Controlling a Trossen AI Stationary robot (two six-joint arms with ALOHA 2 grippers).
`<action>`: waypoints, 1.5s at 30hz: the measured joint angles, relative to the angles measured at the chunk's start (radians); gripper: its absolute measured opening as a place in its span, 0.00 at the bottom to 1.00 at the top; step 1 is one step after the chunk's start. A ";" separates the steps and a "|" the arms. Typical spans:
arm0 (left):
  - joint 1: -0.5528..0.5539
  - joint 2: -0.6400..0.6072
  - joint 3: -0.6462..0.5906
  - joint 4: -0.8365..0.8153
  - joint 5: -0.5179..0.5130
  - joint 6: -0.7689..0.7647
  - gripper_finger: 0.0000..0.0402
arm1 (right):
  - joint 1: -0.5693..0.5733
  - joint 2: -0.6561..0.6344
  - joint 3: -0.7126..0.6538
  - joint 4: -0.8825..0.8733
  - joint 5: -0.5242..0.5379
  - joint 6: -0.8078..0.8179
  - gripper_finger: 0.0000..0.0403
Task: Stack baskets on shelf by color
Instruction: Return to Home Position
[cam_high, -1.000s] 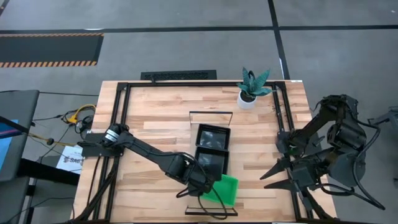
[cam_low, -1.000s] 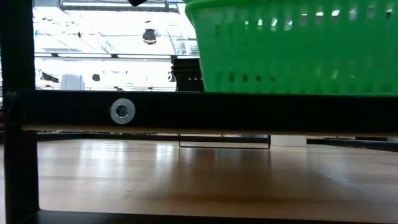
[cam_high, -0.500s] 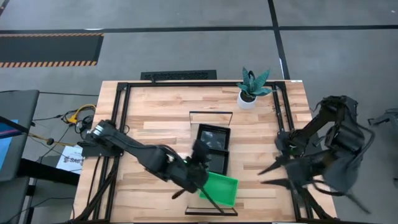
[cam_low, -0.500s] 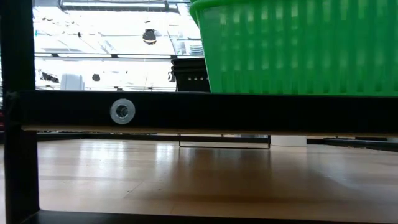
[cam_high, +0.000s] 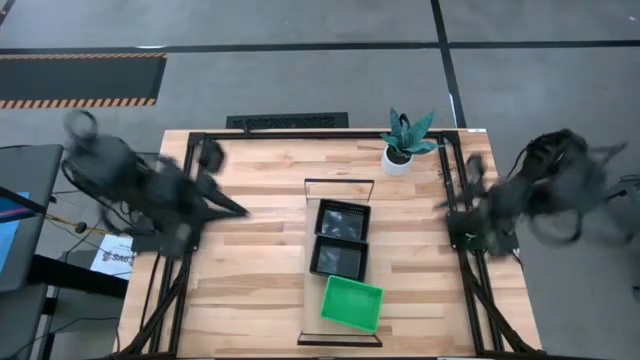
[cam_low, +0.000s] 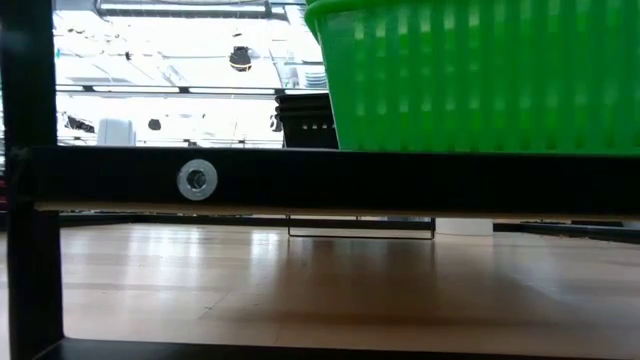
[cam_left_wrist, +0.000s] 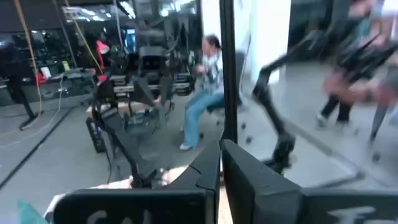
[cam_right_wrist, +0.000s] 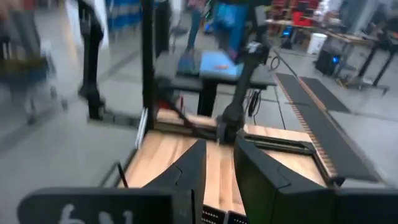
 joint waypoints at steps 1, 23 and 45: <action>0.000 -0.033 0.000 -0.009 -0.001 -0.023 0.01 | -0.009 -0.037 0.000 -0.011 0.004 0.029 0.26; 0.017 -0.832 -1.337 0.707 0.289 -0.306 0.03 | -0.040 -1.075 -1.277 0.905 -0.093 0.018 0.25; 0.045 -1.293 -2.015 0.850 0.195 -0.380 0.03 | -0.223 -1.040 -1.656 0.969 -0.375 0.154 0.25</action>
